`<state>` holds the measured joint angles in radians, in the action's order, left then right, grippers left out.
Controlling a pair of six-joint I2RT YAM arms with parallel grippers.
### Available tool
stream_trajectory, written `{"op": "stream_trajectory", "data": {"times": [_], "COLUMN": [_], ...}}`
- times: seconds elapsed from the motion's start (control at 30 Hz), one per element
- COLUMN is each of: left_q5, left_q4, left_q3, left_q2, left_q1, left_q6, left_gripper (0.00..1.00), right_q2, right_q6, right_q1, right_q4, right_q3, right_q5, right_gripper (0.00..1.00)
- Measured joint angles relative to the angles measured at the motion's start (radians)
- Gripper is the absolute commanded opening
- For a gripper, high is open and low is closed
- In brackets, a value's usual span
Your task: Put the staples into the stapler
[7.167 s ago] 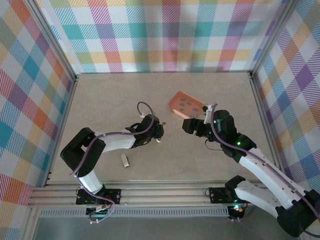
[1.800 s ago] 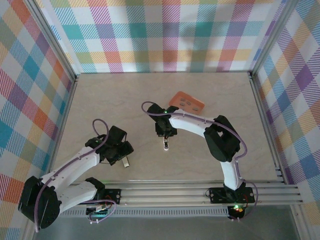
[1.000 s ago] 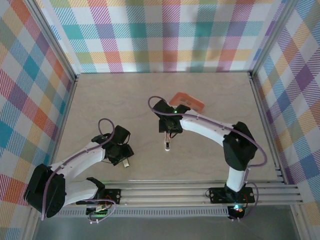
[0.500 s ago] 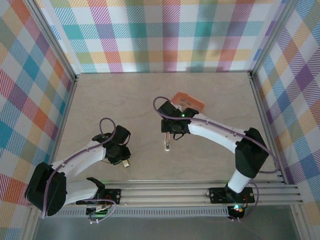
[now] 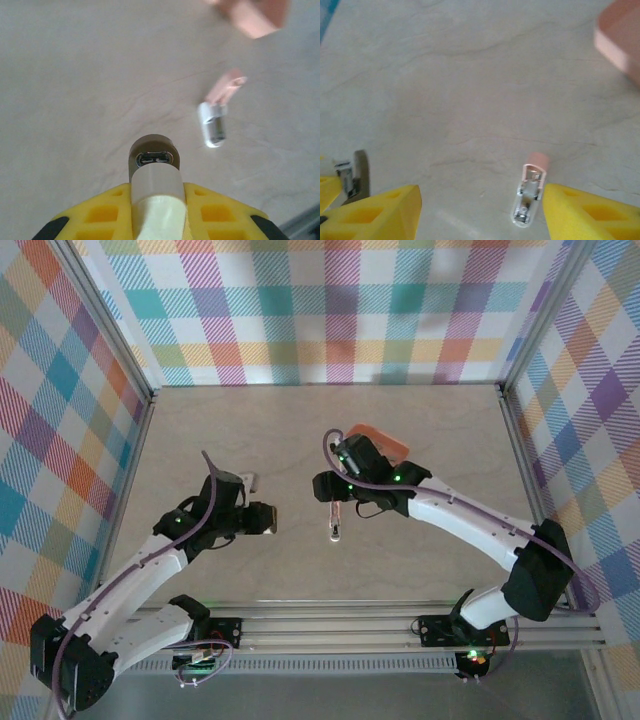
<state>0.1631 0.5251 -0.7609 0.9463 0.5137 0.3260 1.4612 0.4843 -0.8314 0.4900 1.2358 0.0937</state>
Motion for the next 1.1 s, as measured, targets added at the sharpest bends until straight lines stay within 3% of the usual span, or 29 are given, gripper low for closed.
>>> {"op": "stream_trajectory", "data": {"times": [0.27,0.53,0.77,1.1], "left_q5": [0.279,0.439,0.492,0.509], "left_q4": [-0.117,-0.144,-0.159,-0.159], "left_q3": [-0.016,-0.001,0.033,0.031], "left_q2": [-0.045,-0.101,-0.089,-0.07], "left_q1": [0.0,0.0,0.0,0.0], "left_q6": [-0.514,-0.879,-1.022,-1.064], "left_gripper": [0.0,0.0,0.0,0.0], "right_q2": [0.0,-0.087,-0.119,-0.143], "right_q6": [-0.034,0.033,0.104,0.141], "right_q1": [0.015,0.015,0.0,-0.001], "right_q4": [0.005,-0.029,-0.073,-0.094], "right_q3": [0.026,-0.053,-0.129,-0.169], "right_q5": [-0.27,-0.383,-0.487,-0.524], "right_gripper": [0.64,0.64,0.64,0.62]}}
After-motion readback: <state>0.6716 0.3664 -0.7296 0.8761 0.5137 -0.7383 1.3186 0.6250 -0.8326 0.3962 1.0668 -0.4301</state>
